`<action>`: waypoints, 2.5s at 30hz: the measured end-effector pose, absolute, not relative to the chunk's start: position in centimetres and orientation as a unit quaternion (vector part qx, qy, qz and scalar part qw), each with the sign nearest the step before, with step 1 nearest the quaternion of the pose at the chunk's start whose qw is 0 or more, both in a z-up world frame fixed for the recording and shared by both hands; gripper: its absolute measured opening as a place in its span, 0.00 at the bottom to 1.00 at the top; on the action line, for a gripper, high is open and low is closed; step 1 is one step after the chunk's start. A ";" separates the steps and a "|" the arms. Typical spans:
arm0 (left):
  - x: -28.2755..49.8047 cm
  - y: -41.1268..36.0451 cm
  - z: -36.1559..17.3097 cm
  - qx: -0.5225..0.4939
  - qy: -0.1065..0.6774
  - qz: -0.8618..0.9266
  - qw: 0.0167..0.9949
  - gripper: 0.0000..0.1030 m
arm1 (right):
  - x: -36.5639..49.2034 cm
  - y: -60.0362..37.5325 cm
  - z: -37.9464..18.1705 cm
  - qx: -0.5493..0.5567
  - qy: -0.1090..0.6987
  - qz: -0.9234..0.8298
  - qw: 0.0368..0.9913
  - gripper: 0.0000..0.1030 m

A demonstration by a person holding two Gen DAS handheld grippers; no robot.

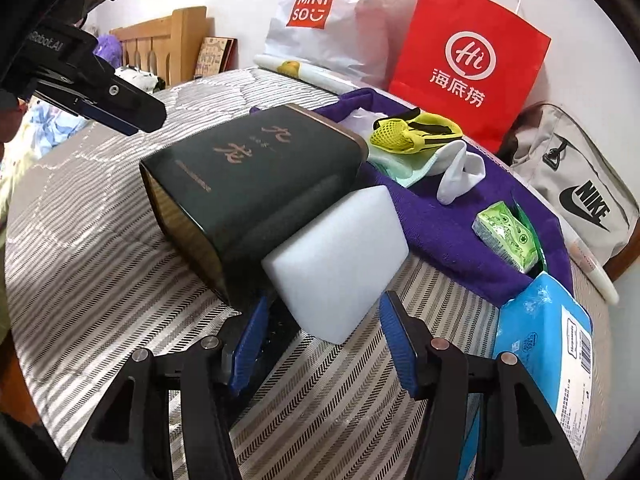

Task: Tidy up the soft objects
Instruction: 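Grasp the white sponge block with the right tool while the left tool grasps the black watch strap, then carry the sponge block and watch strap over the purple towel with both tools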

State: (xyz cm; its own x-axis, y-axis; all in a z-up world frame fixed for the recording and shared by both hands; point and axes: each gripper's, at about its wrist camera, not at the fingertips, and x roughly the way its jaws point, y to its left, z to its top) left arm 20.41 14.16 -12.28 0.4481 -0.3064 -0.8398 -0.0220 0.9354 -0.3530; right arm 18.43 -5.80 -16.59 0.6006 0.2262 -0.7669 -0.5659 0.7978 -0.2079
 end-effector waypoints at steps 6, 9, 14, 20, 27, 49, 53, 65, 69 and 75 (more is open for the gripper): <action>19.9 13.7 -12.4 -0.157 0.521 -0.084 0.835 0.56 | 18.6 -6.0 -16.8 -0.212 0.378 0.223 0.873 0.44; 19.5 13.2 -12.8 -0.153 0.526 -0.083 0.833 0.56 | 18.5 -6.7 -16.4 -0.186 0.381 0.235 0.875 0.42; 18.6 12.8 -12.6 -0.153 0.522 -0.078 0.835 0.56 | 17.6 -8.3 -15.0 -0.152 0.377 0.235 0.883 0.41; 16.5 11.6 -11.6 -0.136 0.515 -0.079 0.843 0.56 | 15.5 -10.2 -13.4 -0.136 0.371 0.226 0.890 0.41; 14.3 8.5 -12.2 -0.116 0.521 -0.094 0.841 0.56 | 11.9 -13.5 -11.3 -0.072 0.363 0.233 0.899 0.41; 13.9 -3.7 -16.3 0.005 0.495 -0.103 0.863 0.53 | 4.9 -22.1 -13.4 -0.024 0.382 0.195 0.903 0.41; 14.3 -4.8 -16.5 0.060 0.480 -0.082 0.871 0.29 | 5.1 -22.6 -14.1 -0.021 0.389 0.193 0.901 0.41; 9.4 -1.3 -16.1 0.044 0.495 -0.129 0.858 0.20 | 5.5 -23.1 -15.0 -0.016 0.395 0.189 0.899 0.41; 10.1 -1.0 -16.1 0.039 0.497 -0.128 0.857 0.24 | 5.9 -23.5 -15.8 -0.013 0.405 0.183 0.896 0.42; 12.4 -2.4 -16.3 0.051 0.486 -0.123 0.864 0.44 | 5.4 -24.2 -16.2 -0.010 0.417 0.163 0.894 0.43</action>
State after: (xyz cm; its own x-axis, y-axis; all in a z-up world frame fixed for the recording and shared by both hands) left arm 12.44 -2.39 -16.35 0.4979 -0.1633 -0.8517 0.2623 0.9645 -0.0316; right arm 5.41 -24.22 -16.18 0.5999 0.2833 -0.7482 -0.2996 0.9467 0.1183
